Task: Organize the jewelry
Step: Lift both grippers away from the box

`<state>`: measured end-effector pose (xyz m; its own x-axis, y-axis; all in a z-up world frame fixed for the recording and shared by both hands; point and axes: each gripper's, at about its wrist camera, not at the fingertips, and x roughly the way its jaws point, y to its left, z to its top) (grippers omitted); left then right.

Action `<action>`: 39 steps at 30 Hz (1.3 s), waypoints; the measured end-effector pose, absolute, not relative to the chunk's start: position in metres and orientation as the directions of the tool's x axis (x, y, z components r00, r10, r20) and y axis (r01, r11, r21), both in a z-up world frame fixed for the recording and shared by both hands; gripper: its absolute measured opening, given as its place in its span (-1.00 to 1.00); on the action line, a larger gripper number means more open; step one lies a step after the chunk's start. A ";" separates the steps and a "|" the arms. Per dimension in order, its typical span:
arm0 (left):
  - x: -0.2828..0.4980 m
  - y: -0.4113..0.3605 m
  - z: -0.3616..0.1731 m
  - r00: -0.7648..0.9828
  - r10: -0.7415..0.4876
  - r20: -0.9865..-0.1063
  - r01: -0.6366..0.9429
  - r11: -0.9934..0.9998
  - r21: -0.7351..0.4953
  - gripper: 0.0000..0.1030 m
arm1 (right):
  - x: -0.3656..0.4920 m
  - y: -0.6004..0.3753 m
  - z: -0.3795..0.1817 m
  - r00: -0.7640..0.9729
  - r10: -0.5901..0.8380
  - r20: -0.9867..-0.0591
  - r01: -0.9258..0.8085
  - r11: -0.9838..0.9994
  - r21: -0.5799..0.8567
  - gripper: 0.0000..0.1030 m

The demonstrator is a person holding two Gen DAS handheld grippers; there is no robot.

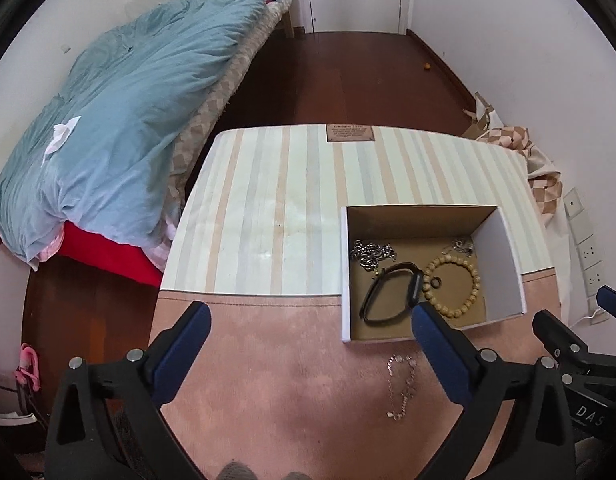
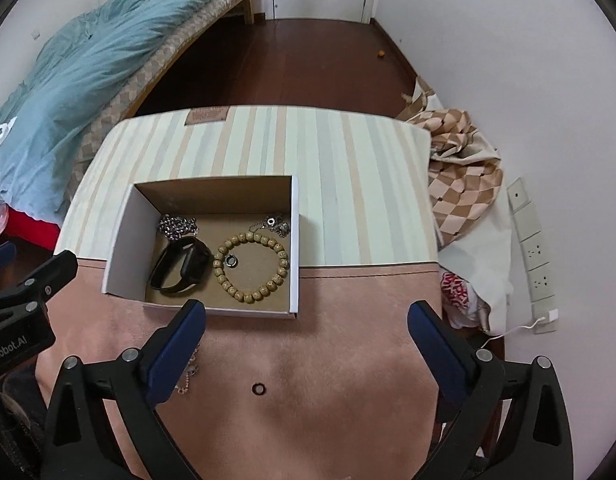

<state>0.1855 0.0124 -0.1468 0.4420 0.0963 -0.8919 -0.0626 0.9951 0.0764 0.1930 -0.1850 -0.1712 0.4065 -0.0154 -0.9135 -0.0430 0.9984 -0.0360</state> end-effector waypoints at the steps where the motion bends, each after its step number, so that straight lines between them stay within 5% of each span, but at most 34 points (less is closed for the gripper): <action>1: 0.182 0.012 -0.143 0.448 0.095 -0.889 -0.063 0.995 0.074 0.99 | 0.191 -0.184 -0.168 0.413 -0.015 -0.911 -0.041 0.999 -0.035 0.98; 27: 0.067 0.007 -0.017 0.635 0.011 -0.773 -0.042 0.999 -0.020 0.99 | 0.069 -0.189 -0.018 0.654 0.003 -0.756 -0.010 1.000 -0.004 0.98; 34: 0.068 0.008 -0.024 0.607 0.032 -0.794 -0.073 0.997 -0.016 0.99 | 0.066 -0.194 -0.022 0.645 0.017 -0.764 0.000 1.000 0.022 0.98; 39: 0.070 0.015 -0.069 0.546 0.125 -0.828 -0.136 0.989 0.060 0.99 | 0.075 -0.201 -0.081 0.565 0.047 -0.824 0.016 0.998 0.068 0.98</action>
<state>0.0701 0.0148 -0.0686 0.5459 0.1254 -0.8284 -0.1358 0.9889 0.0602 0.0751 -0.2006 -0.0806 0.5650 0.0472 -0.8237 0.0159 0.9976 0.0681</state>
